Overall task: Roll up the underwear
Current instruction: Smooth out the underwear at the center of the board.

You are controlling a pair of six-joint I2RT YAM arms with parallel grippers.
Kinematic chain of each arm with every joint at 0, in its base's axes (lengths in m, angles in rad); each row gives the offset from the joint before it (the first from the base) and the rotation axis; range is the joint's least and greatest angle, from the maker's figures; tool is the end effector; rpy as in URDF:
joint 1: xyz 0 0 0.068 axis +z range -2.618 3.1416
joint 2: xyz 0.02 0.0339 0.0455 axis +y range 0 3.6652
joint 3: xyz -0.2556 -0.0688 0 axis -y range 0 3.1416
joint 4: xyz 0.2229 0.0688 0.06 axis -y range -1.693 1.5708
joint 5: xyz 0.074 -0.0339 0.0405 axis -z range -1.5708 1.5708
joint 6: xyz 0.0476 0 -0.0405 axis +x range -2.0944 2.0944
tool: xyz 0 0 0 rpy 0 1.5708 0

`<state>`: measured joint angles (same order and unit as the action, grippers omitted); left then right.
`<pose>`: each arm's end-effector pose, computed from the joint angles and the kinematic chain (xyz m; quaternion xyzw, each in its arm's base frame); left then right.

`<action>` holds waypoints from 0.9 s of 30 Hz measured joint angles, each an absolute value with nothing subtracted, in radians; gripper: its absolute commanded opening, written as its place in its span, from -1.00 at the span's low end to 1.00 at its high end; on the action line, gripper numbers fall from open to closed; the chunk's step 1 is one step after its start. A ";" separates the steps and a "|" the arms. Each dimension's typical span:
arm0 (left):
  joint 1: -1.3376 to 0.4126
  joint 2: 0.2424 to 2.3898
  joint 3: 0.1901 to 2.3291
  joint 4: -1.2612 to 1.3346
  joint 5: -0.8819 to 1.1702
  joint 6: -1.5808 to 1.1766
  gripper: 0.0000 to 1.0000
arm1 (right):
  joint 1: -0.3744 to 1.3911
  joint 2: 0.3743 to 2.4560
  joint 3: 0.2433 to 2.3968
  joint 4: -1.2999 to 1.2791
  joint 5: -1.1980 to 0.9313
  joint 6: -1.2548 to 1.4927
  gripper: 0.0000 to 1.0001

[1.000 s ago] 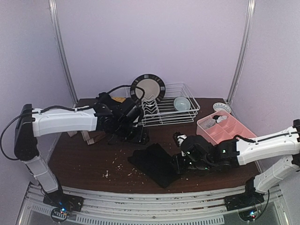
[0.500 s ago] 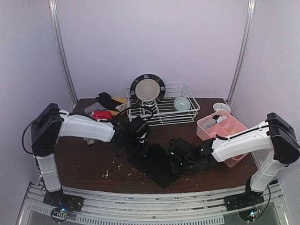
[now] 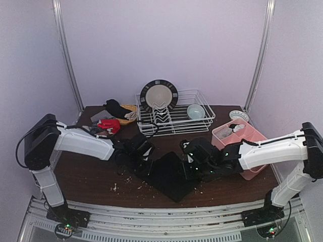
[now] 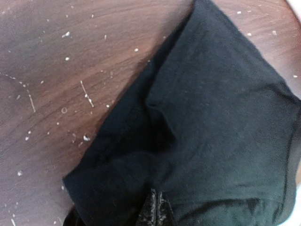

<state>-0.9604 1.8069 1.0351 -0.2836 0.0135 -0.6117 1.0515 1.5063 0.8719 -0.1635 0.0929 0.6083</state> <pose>0.1951 -0.2800 0.1438 0.1694 0.9520 -0.1849 0.1755 0.1544 0.2612 0.1979 -0.1863 0.9065 0.2488 0.2858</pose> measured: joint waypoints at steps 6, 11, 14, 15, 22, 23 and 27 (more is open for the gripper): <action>-0.960 1.703 0.971 -0.253 0.020 -0.601 -0.25 | 1.079 1.660 1.032 -0.152 0.037 0.567 -0.21; -0.960 1.593 0.917 -0.255 0.026 -0.611 0.09 | 1.171 1.681 1.032 -0.170 0.043 0.530 -0.25; -0.960 1.570 0.916 -0.243 0.032 -0.615 -0.02 | 1.242 1.711 1.032 -0.168 0.049 0.526 -0.33; -0.960 1.572 0.916 -0.239 0.034 -0.617 -0.07 | 1.263 1.733 1.033 -0.169 0.054 0.527 -0.35; -0.960 1.644 0.935 -0.222 0.067 -0.635 -0.55 | 1.329 1.833 1.033 -0.175 0.120 0.540 -0.35; -0.960 1.660 0.944 -0.220 0.070 -0.639 -0.63 | 1.336 1.833 1.032 -0.175 0.125 0.543 -0.30; -0.962 1.723 0.979 -0.205 0.075 -0.643 -1.00 | 1.354 1.804 1.015 -0.177 0.132 0.550 -0.13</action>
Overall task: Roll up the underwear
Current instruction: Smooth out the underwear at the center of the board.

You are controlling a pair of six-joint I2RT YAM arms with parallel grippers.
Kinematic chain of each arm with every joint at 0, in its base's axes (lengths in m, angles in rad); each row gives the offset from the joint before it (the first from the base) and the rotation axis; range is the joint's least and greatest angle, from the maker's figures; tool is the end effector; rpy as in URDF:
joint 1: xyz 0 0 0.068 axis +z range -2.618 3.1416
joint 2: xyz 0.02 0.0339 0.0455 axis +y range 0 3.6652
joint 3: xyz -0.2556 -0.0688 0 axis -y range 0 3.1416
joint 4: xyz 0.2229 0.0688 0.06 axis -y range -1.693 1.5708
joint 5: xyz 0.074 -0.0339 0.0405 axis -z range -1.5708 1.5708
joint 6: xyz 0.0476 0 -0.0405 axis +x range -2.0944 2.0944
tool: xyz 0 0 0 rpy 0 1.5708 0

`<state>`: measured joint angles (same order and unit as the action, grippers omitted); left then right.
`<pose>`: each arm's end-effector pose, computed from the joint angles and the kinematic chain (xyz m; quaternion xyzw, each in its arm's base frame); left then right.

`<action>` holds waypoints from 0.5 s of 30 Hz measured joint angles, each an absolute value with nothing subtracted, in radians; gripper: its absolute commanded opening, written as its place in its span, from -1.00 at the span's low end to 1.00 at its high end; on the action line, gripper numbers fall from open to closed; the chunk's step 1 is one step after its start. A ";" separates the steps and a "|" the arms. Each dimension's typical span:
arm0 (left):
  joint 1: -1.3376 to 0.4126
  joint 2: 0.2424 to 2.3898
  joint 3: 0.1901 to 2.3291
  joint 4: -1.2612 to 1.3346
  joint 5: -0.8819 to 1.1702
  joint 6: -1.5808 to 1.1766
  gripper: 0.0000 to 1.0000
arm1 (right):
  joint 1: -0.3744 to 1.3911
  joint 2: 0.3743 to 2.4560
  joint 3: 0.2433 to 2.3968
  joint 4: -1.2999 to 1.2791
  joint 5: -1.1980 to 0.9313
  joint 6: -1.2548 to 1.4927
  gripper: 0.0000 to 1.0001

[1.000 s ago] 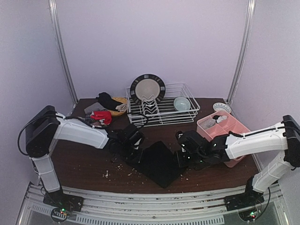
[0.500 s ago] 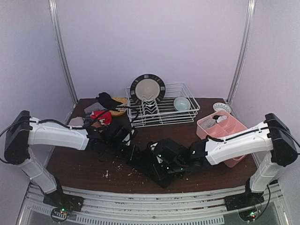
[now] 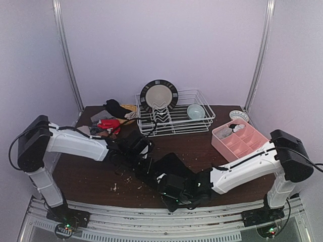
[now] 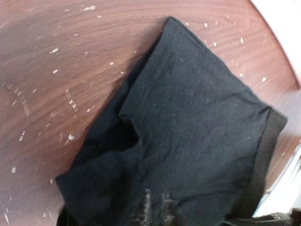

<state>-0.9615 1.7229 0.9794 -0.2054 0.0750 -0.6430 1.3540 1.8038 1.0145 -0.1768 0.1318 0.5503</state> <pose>0.1883 -0.2761 0.1607 0.1622 0.9375 -0.2446 0.1869 0.0809 0.3380 0.1465 -0.3545 0.8844 0.2056 0.2235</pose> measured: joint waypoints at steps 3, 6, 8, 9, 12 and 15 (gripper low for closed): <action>-0.962 1.750 0.978 -0.199 0.070 -0.640 -1.00 | 1.364 1.722 0.981 -0.188 0.139 0.553 -0.06; -0.962 1.747 0.931 -0.161 0.065 -0.639 -1.00 | 1.363 1.619 0.968 -0.208 0.170 0.558 -0.05; -0.962 1.732 0.861 -0.114 0.065 -0.633 -1.00 | 1.341 1.556 0.963 -0.211 0.197 0.565 -0.05; -0.962 1.718 0.825 -0.077 0.066 -0.628 -1.00 | 1.324 1.532 0.957 -0.210 0.207 0.572 -0.05; -0.962 1.669 0.741 -0.005 0.071 -0.615 -1.00 | 1.276 1.514 0.945 -0.212 0.224 0.579 -0.06; -0.962 1.644 0.685 0.064 0.073 -0.601 -1.00 | 1.260 1.566 0.950 -0.215 0.224 0.579 -0.09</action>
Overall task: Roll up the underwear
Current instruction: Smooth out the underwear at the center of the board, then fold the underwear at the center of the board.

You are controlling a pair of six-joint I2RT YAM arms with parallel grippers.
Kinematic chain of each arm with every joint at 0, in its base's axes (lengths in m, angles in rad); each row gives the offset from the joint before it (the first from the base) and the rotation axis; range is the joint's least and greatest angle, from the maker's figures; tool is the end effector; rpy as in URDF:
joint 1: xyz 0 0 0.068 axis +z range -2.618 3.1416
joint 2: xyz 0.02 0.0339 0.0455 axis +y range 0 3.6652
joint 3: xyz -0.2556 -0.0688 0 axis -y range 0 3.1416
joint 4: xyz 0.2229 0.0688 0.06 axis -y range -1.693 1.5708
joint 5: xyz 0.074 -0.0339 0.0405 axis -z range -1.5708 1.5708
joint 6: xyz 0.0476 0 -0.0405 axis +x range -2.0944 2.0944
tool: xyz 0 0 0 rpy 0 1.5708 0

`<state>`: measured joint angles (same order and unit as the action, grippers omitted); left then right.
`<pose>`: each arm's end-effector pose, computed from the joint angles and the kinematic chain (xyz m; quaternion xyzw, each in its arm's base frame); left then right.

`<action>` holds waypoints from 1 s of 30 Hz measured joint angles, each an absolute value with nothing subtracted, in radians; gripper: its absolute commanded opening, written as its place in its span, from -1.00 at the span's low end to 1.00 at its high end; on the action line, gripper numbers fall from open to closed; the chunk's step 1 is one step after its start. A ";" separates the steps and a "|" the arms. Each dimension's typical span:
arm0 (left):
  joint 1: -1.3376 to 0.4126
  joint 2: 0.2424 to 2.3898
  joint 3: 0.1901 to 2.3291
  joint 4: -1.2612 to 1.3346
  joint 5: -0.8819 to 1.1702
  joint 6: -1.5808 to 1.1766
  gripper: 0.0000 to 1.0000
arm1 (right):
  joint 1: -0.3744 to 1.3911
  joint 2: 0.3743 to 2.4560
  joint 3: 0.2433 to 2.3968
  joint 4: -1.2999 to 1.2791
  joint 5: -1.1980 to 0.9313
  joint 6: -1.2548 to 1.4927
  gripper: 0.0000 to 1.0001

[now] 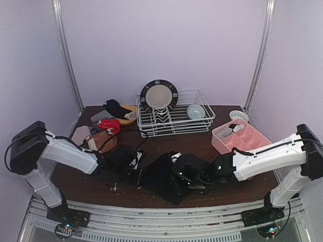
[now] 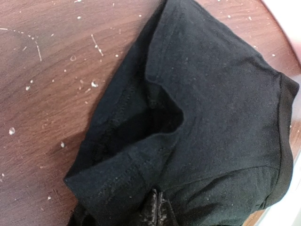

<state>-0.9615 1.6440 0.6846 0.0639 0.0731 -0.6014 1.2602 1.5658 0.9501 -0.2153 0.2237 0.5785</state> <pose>0.1641 -0.2412 0.1255 0.1808 0.9255 -0.2576 0.2107 0.1068 0.2981 0.2004 -0.2717 0.8867 0.2226 0.3006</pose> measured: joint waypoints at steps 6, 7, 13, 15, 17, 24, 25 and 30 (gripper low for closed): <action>-0.962 1.621 0.625 0.146 0.077 -0.590 -0.22 | 1.279 1.745 0.978 -0.224 0.220 0.577 -0.11; -0.962 1.608 0.617 0.147 0.083 -0.590 0.02 | 1.285 1.765 0.978 -0.228 0.220 0.576 -0.11; -0.966 1.480 0.608 0.052 0.086 -0.585 0.68 | 1.327 1.767 0.982 -0.250 0.235 0.548 0.12; -0.966 1.409 0.608 -0.002 0.078 -0.586 0.93 | 1.343 1.747 0.983 -0.263 0.236 0.524 0.23; -0.966 1.334 0.608 -0.050 0.066 -0.591 0.95 | 1.356 1.731 0.996 -0.276 0.235 0.492 0.31; -0.966 1.091 0.575 -0.192 -0.015 -0.706 0.93 | 1.371 1.793 1.178 -0.326 0.235 0.376 0.42; -0.966 1.068 0.559 -0.207 -0.027 -0.727 0.92 | 1.371 1.818 1.207 -0.331 0.239 0.364 0.43; -0.966 0.974 0.461 -0.280 -0.063 -0.834 0.91 | 1.371 1.959 1.288 -0.378 0.289 0.334 0.40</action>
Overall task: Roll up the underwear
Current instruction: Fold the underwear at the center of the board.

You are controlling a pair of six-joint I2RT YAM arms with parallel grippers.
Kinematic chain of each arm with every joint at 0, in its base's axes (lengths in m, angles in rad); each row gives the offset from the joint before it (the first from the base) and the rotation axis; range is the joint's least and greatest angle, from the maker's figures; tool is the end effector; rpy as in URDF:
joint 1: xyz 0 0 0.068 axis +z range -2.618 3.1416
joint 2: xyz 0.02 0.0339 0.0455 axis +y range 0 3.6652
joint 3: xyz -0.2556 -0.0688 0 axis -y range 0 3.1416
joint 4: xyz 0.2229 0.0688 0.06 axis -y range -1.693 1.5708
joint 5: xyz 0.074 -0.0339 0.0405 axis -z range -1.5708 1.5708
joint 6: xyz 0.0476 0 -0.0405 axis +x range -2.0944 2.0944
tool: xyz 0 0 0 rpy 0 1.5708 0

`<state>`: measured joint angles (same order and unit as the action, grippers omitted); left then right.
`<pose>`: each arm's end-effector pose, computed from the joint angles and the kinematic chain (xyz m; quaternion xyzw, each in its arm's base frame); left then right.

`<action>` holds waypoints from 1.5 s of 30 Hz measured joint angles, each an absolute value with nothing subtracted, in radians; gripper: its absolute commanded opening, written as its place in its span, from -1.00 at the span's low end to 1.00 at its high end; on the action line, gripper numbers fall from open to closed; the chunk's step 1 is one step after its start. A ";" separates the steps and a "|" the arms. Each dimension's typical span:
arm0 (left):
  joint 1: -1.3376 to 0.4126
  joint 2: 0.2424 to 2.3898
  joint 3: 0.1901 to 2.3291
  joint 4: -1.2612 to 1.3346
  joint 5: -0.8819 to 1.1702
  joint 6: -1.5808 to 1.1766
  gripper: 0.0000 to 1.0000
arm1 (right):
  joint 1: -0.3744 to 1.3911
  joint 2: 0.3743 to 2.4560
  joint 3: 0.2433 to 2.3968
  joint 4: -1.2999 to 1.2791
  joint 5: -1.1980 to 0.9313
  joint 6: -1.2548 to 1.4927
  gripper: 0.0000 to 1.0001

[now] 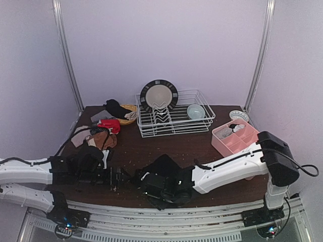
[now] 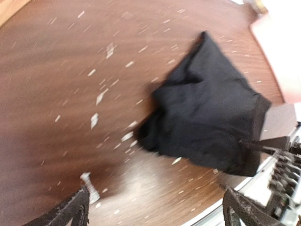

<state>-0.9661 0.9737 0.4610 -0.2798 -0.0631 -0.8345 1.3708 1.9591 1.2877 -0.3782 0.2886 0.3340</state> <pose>0.1078 -0.1507 0.1813 0.0489 0.9236 -0.2790 0.2585 0.0904 0.3778 0.1546 -0.4416 0.8489 0.1005 0.2724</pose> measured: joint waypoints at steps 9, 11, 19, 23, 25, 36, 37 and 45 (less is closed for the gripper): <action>-0.966 0.952 0.439 -0.330 -0.071 -0.900 0.89 | 1.347 2.011 1.311 -0.396 0.301 0.333 -0.82; -0.966 0.948 0.437 -0.332 -0.071 -0.904 0.88 | 1.330 2.011 1.308 -0.393 0.271 0.340 -1.00; -0.966 0.905 0.432 -0.347 -0.072 -0.905 0.88 | 1.293 1.919 1.235 -0.350 0.025 0.381 -1.00; -0.966 0.860 0.432 -0.363 -0.075 -0.895 0.88 | 1.294 1.834 1.227 -0.308 -0.108 0.433 -1.00; -0.966 0.842 0.432 -0.376 -0.075 -0.890 0.88 | 1.292 1.778 1.219 -0.264 -0.163 0.476 -1.00; -0.969 0.793 0.386 -0.339 -0.040 -0.855 0.91 | 1.070 1.726 0.978 -0.022 -0.354 0.683 -1.00; -0.970 0.793 0.377 -0.328 -0.030 -0.844 0.92 | 1.062 1.734 0.971 -0.022 -0.360 0.687 -1.00; -1.029 0.841 0.358 -0.284 0.031 -0.810 0.95 | 1.091 1.741 0.970 -0.001 -0.375 0.687 -1.00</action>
<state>-1.0294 0.8413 0.3576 -0.2840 0.0315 -0.8097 1.0908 1.7412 0.9695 -0.0010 -0.3748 0.6868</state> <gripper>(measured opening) 0.976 0.012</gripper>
